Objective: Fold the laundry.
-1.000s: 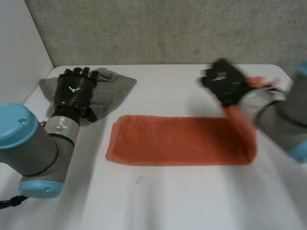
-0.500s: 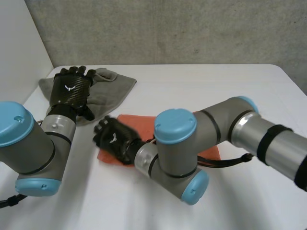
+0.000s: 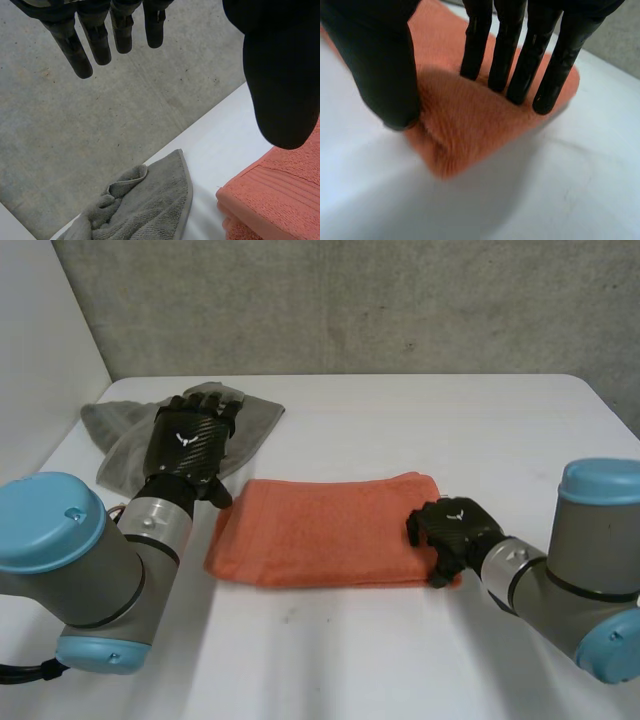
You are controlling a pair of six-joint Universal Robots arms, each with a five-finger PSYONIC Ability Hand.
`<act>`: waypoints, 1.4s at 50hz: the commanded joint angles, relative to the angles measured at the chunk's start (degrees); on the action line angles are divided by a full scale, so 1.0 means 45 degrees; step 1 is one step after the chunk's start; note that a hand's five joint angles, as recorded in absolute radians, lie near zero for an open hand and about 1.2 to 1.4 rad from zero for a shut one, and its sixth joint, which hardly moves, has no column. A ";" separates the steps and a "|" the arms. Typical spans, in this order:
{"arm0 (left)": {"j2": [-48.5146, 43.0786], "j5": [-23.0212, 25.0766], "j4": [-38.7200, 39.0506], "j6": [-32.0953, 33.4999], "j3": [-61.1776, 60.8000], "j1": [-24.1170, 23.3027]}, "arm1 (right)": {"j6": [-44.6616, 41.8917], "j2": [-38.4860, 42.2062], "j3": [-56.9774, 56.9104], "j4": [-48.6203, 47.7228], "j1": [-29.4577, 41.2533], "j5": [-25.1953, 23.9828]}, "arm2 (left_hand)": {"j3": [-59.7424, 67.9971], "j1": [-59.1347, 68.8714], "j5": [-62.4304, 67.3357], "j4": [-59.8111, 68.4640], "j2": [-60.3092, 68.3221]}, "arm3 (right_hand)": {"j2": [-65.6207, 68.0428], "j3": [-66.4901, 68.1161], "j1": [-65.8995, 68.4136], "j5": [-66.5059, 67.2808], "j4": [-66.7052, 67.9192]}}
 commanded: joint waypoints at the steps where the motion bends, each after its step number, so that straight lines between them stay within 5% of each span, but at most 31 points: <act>1: 0.0079 -0.0002 -0.0058 0.0001 -0.0036 -0.0018 | -0.0714 0.0336 0.0436 -0.0668 -0.0640 0.0104 | -0.0448 -0.0236 -0.0584 -0.0364 -0.0368 | 0.7577 0.7647 0.9081 0.8186 0.7893; 14: 0.0879 0.0018 -0.0547 0.0020 0.0042 0.0021 | -0.4756 -0.1851 0.1572 -0.0493 -0.1579 0.0396 | -0.0448 -0.0236 -0.0584 -0.0364 -0.0368 | 0.7577 0.7647 0.9081 0.8186 0.7893; 19: 0.1251 -0.0002 -0.0683 0.0020 0.0081 0.0060 | -0.6339 -0.2262 0.0576 0.0112 -0.1229 0.1761 | -0.0448 -0.0236 -0.0584 -0.0364 -0.0368 | 0.7577 0.7647 0.9081 0.8186 0.7893; 27: 0.1330 -0.0041 -0.0801 -0.0039 0.0646 0.0119 | -0.7434 -0.1463 -0.1884 0.0270 0.3085 0.2116 | -0.0448 -0.0236 -0.0584 -0.0364 -0.0368 | 0.7577 0.7647 0.9081 0.8186 0.7893; 35: 0.1330 -0.0119 -0.0820 -0.0058 0.0998 0.0022 | -0.7787 0.0412 -0.3195 0.0211 0.5685 0.0242 | -0.0448 -0.0236 -0.0584 -0.0364 -0.0368 | 0.7577 0.7647 0.9081 0.8186 0.7893; 39: 0.1291 -0.0139 -0.0840 -0.0214 0.1135 -0.0037 | -0.7027 0.0570 -0.3215 0.0231 0.5940 -0.0228 | -0.0448 -0.0236 -0.0584 -0.0364 -0.0368 | 0.7369 0.7438 0.8872 0.7977 0.7684; 41: 0.1233 -0.0158 -0.0859 -0.0486 0.1233 -0.0057 | -0.5935 0.0551 -0.3215 0.0231 0.5882 -0.0190 | -0.0448 -0.0236 -0.0584 -0.0364 -0.0368 | -0.2797 -0.2728 -0.1294 -0.2188 -0.2482; 43: 0.1232 -0.0158 -0.0898 -0.0740 0.1330 -0.0115 | -0.4979 0.0512 -0.3215 0.0231 0.5824 -0.0073 | -0.0448 -0.0236 -0.0584 -0.0364 -0.0368 | -0.7978 -0.7909 -0.6475 -0.7369 -0.7663; 50: 0.0550 -0.0041 -0.2244 -0.1932 0.2189 -0.0974 | 0.1327 -0.0776 -0.2981 0.0406 0.3190 0.1313 | -0.0438 -0.0225 -0.0574 -0.0353 -0.0357 | -0.7978 -0.7909 -0.6475 -0.7369 -0.7663; 54: -0.0212 -0.0041 -0.3240 -0.2440 0.2756 -0.1657 | 0.4374 -0.1324 -0.2766 0.0465 0.1862 0.1100 | -0.0400 -0.0188 -0.0536 -0.0316 -0.0320 | -0.7978 -0.7909 -0.6475 -0.7369 -0.7663; 70: -0.4119 -0.0489 -0.6658 -0.2519 0.4553 -0.2635 | 0.3857 0.1895 -0.4073 0.2339 0.1761 0.0611 | -0.0027 0.0186 -0.0162 0.0058 0.0054 | -0.7978 -0.7909 -0.6475 -0.7369 -0.7663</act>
